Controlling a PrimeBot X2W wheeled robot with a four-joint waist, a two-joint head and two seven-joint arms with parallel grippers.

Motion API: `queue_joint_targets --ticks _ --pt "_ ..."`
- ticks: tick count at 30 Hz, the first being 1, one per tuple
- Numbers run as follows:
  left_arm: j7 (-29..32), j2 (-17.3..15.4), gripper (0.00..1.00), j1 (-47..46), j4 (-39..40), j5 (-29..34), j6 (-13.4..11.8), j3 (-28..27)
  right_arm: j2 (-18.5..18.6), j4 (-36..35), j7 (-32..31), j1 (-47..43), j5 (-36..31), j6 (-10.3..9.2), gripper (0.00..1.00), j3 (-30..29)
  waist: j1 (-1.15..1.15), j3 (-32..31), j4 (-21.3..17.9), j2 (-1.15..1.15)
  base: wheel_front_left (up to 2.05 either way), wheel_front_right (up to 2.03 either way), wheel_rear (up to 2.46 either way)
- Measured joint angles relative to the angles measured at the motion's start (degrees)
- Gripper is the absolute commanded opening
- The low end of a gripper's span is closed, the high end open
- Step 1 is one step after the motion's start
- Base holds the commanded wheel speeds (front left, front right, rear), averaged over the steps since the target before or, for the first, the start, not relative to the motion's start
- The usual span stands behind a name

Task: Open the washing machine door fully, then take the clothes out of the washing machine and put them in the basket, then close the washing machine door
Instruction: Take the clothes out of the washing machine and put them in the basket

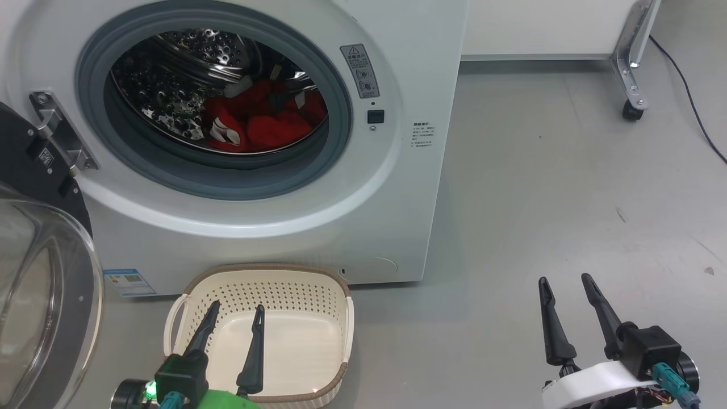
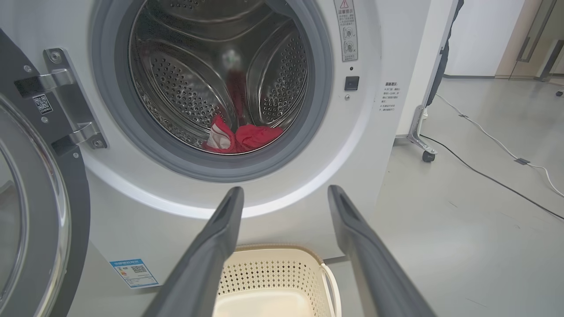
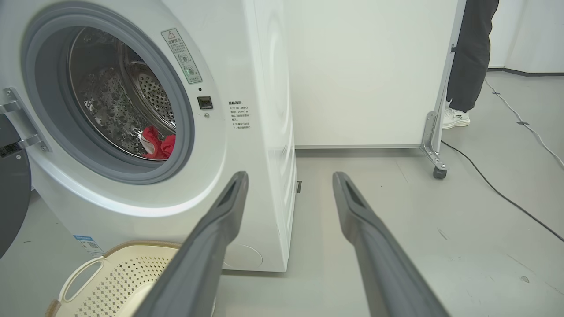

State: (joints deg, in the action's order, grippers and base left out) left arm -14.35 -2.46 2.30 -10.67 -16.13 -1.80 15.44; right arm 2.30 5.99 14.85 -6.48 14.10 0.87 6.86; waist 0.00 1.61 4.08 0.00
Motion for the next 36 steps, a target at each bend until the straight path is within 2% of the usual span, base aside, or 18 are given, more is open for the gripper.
queue_joint_targets --ticks 11,22,36 --pt "0.04 -0.01 1.00 -0.69 -0.30 0.01 -0.41 1.09 -0.01 -0.79 0.00 0.03 -0.13 0.04 1.00 0.03 0.00 2.43 0.34 0.00 0.00 0.00 0.00" --pt "0.75 0.00 1.00 -5.63 -1.99 -0.59 -0.41 1.68 0.00 -2.53 0.00 1.26 -2.21 0.82 1.00 0.38 0.00 8.54 0.58 0.00 0.00 0.00 0.00" --pt "6.53 0.14 1.00 -17.14 -8.06 -7.19 0.57 2.47 0.10 -5.17 0.00 7.31 -3.60 2.07 1.00 1.48 0.00 19.24 -0.11 0.00 0.00 0.00 0.00"
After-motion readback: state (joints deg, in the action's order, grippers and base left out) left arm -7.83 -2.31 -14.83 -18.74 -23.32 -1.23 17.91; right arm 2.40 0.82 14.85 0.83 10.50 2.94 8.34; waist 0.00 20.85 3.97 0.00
